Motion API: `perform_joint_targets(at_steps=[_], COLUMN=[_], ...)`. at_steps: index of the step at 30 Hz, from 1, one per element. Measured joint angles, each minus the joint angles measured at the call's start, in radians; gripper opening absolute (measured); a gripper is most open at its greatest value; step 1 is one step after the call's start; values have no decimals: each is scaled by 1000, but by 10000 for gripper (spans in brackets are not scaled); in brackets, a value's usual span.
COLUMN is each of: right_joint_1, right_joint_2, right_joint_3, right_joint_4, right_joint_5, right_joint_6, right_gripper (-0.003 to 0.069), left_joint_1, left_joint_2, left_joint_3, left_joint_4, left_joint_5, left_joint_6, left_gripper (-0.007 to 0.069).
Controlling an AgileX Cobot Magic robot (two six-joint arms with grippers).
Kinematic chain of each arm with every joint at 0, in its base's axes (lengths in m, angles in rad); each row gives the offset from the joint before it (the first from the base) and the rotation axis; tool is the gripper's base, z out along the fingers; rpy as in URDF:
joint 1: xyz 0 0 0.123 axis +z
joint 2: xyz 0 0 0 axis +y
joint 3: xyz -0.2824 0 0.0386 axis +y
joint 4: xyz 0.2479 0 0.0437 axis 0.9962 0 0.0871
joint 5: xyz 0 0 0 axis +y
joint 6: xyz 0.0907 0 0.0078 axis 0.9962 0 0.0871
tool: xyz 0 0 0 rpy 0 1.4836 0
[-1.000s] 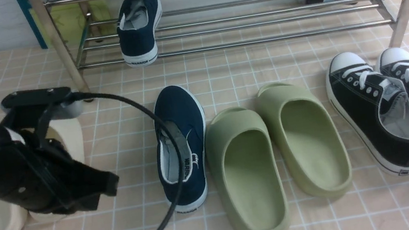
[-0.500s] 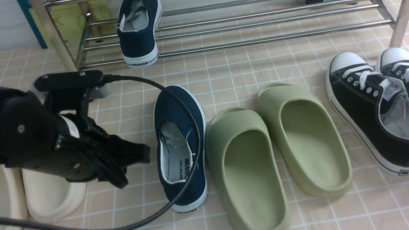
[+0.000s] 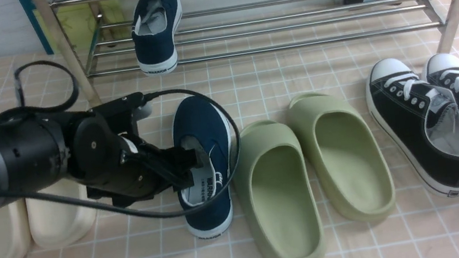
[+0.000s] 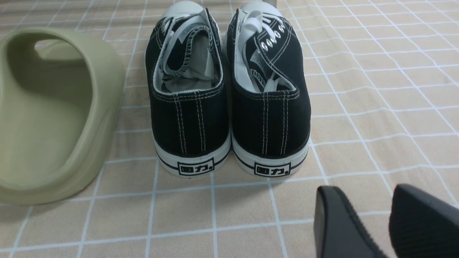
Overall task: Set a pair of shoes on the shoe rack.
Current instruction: Use the left arm to grab the shoe closest to it, then use the left arm to put a shoe into the shoe rack
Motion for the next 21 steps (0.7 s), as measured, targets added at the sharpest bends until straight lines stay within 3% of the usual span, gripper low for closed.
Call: perform_joint_targets(at_steps=[4, 9, 14, 21], right_joint_1=[0, 0, 0, 0], right_joint_2=[0, 0, 0, 0], right_joint_3=[0, 0, 0, 0], right_joint_4=[0, 0, 0, 0], right_joint_5=[0, 0, 0, 0], right_joint_6=[0, 0, 0, 0], right_gripper=[239, 239, 239, 239], left_joint_1=[0, -2, -2, -1], left_joint_2=[41, 19, -63, -45], left_joint_3=[-1, -41, -161, -359], left_joint_4=[-8, -3, 27, 28], left_joint_5=[-11, 21, 116, 206], left_joint_6=[0, 32, 117, 128], left_gripper=[364, 69, 35, 35])
